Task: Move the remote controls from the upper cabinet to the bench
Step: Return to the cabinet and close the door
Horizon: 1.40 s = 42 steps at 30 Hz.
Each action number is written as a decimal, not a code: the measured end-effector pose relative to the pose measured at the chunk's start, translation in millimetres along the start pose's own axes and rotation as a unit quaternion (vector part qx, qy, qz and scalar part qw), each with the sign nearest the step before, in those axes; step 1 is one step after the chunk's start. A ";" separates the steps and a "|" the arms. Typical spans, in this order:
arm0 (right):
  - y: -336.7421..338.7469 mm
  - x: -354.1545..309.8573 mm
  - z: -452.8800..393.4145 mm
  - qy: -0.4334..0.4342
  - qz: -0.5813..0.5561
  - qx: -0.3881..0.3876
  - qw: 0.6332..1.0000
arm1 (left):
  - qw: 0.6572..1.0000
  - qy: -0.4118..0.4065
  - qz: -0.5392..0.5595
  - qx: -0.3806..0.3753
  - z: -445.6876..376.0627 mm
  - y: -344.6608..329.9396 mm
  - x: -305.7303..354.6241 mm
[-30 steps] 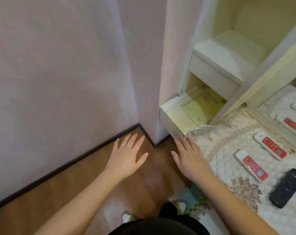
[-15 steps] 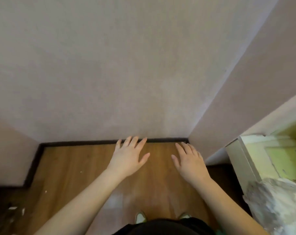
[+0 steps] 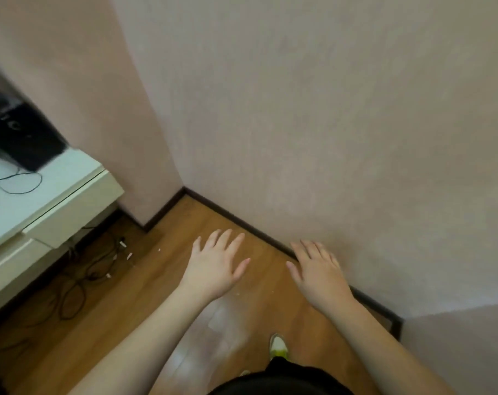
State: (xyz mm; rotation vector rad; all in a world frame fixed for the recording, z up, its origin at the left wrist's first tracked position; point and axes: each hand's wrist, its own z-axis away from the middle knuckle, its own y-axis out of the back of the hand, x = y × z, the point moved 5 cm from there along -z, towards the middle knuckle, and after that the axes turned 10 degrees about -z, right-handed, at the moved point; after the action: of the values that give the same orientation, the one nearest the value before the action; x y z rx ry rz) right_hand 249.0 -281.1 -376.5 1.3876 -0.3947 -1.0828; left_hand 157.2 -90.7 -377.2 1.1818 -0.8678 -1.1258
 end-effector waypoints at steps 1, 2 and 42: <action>-0.1 -4.9 -12.2 0.020 0.001 -0.011 1.000 | 1.000 0.016 -0.001 -0.006 -1.7 1.0 -4.7; 1.3 -9.8 -23.8 0.041 0.004 -0.023 0.999 | 0.999 0.030 -0.004 -0.014 -2.7 2.7 -8.2; 115.4 -534.8 -189.7 0.484 0.045 0.104 0.868 | 0.910 0.344 -0.140 0.187 109.1 225.3 -415.7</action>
State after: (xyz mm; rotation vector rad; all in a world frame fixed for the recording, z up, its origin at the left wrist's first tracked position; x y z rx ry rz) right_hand 174.6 233.6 -121.7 1.8895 0.1748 -0.1659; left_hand -2.9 285.9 -116.4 1.9142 -0.3692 -0.6755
